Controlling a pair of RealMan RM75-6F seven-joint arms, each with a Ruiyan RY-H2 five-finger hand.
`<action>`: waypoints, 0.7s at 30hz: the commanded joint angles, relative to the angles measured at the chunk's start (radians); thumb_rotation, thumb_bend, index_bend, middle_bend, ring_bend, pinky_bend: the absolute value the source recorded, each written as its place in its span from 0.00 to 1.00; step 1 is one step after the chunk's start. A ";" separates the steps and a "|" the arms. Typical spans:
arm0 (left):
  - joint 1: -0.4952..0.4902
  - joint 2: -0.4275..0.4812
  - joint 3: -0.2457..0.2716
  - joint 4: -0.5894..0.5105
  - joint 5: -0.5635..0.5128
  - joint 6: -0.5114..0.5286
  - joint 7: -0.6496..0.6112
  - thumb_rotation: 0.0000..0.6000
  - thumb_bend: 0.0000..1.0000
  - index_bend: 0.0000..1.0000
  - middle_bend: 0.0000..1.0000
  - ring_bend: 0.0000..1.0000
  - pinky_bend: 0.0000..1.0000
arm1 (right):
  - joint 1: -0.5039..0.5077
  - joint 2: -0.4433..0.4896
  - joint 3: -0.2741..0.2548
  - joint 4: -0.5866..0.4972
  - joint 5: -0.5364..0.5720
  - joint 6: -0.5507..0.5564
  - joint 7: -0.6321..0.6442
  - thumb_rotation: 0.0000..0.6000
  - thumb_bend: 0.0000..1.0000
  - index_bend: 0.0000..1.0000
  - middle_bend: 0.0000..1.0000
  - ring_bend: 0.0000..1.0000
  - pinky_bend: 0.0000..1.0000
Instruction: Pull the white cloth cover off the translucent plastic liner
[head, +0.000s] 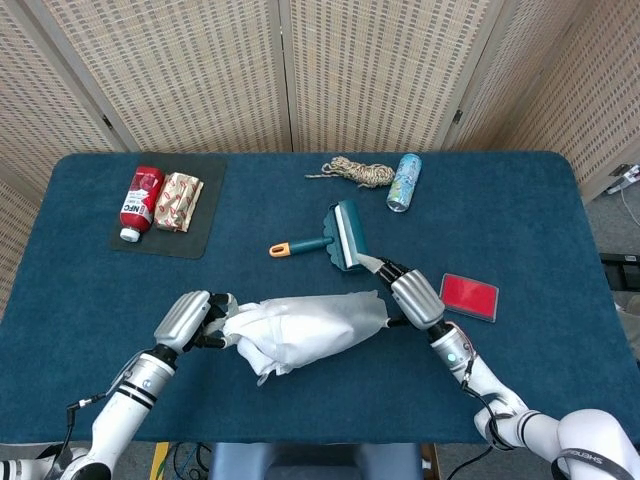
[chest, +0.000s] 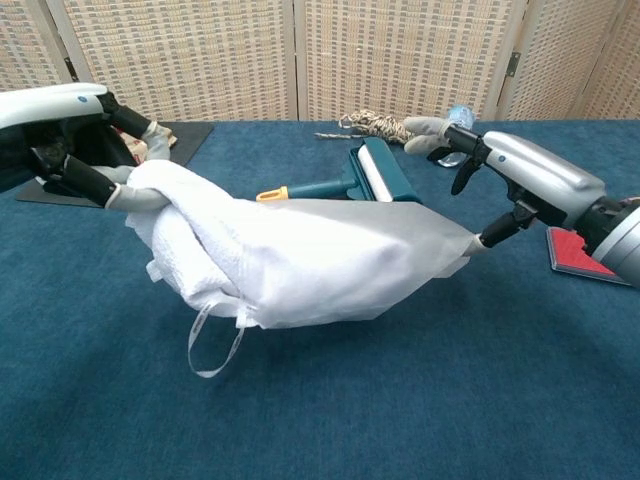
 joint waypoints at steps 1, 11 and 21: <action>0.002 -0.009 0.008 0.013 0.002 -0.006 0.011 1.00 0.54 0.78 1.00 0.87 0.97 | -0.004 0.034 -0.006 -0.047 0.011 -0.028 -0.037 1.00 0.00 0.01 0.12 0.13 0.35; 0.014 -0.014 0.021 0.029 0.007 -0.011 0.028 1.00 0.54 0.78 1.00 0.87 0.97 | -0.024 0.110 0.002 -0.135 0.032 -0.045 -0.168 1.00 0.00 0.20 0.51 0.45 0.56; 0.019 -0.016 0.019 0.032 0.009 -0.019 0.030 1.00 0.54 0.78 1.00 0.87 0.97 | -0.011 0.165 0.011 -0.231 0.092 -0.175 -0.276 1.00 0.00 0.34 1.00 1.00 1.00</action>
